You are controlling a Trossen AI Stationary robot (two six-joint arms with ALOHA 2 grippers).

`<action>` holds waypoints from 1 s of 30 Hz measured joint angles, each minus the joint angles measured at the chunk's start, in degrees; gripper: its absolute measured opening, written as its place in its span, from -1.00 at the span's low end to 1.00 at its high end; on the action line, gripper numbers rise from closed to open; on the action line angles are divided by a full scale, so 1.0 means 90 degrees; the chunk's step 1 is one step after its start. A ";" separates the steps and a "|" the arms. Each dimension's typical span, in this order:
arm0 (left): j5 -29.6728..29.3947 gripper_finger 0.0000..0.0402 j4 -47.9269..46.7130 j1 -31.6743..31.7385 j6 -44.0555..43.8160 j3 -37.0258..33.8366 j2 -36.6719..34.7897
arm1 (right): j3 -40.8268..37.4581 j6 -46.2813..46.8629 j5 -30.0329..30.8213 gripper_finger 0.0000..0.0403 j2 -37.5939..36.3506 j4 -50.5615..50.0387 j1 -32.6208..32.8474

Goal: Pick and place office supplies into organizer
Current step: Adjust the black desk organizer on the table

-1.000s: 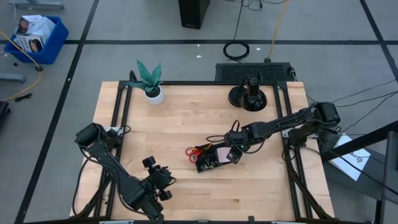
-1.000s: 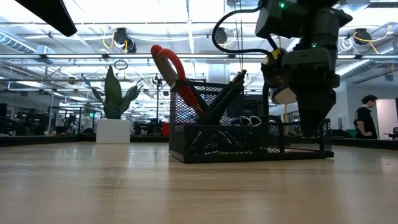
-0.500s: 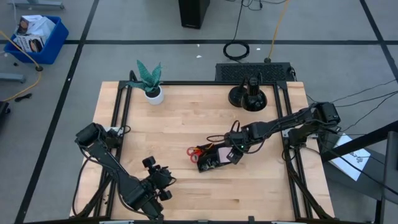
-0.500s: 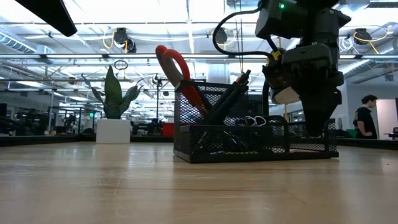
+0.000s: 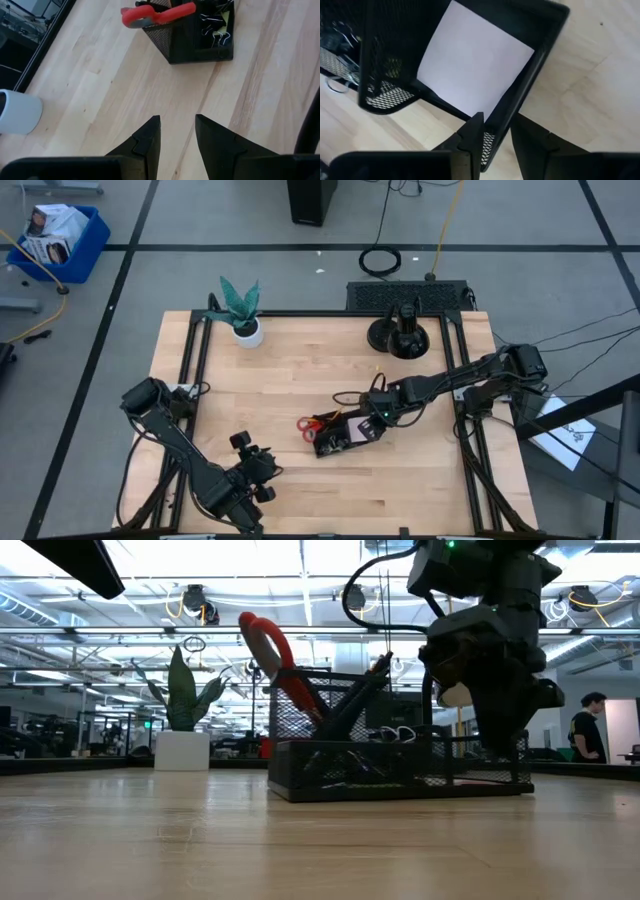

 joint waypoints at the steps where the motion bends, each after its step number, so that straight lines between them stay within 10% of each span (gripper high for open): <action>1: 0.0002 -0.37 -0.0007 0.0000 0.0038 0.0000 0.0000 | 0.0000 0.0088 0.0000 -0.57 0.0000 0.0019 0.0000; 11: -0.0003 -0.37 -0.0029 -0.0079 0.0256 0.0000 0.0000 | 0.0000 0.0755 0.0196 -0.96 0.0000 0.0049 0.0000; 30: -0.0164 -0.37 -0.0235 -0.0455 -0.0027 0.0000 0.0000 | 0.0000 0.1595 0.0559 -0.99 0.0002 0.0166 -0.0095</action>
